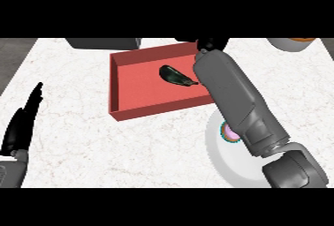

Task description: Pick the eggplant from the plate and place it in the cardboard box

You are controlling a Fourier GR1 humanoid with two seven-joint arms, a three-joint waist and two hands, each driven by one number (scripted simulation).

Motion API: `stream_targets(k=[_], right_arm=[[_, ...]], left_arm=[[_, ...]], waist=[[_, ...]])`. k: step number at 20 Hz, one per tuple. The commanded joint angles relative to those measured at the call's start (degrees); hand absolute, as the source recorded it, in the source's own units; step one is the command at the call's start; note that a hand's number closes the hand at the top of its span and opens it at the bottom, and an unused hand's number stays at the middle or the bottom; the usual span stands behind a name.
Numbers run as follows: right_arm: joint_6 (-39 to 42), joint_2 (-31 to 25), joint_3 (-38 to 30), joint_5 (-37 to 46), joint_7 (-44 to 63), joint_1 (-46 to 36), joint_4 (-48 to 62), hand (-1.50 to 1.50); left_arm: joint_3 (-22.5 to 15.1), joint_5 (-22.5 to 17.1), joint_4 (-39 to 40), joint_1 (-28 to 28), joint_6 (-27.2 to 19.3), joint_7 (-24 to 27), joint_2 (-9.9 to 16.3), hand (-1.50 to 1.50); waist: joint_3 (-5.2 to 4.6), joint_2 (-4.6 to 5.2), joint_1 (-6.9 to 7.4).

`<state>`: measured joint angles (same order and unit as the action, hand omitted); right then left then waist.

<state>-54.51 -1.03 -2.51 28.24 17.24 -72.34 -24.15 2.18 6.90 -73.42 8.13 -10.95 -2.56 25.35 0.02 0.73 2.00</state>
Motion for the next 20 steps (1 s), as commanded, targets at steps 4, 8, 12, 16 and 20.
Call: stream_targets(k=[4, 8, 12, 16, 20], right_arm=[[2.6, -3.4, -0.6, -2.2, -0.7, 7.8, -11.6, -1.50], [5.6, -6.0, 2.0, -1.6, 2.6, 18.6, -24.2, -1.50], [8.9, -8.8, 5.6, 0.8, 8.2, 28.6, -36.7, -1.50], [13.8, -12.7, 7.4, 0.4, 12.2, 39.8, -52.9, -1.50], [20.9, -17.4, 9.2, -1.6, 13.9, 52.6, -66.9, -1.50]], left_arm=[[1.5, 1.0, 1.6, 0.5, -0.4, -1.4, -0.3, 0.00], [2.1, 0.5, -2.7, -4.6, 0.2, -0.5, 0.2, 0.00], [3.1, -0.1, -3.9, -6.0, 0.1, -1.6, 0.4, 0.00], [4.4, -0.1, -3.1, -5.6, 0.6, -1.0, 1.5, 0.00], [4.8, -1.0, -4.4, -6.4, 1.9, -1.4, 1.5, 0.00]], waist=[[-0.01, -1.02, -2.85], [-0.01, -1.50, -3.44], [-0.03, -2.11, -4.87], [-0.08, -1.99, -5.42], [-0.04, -1.63, -4.50]])
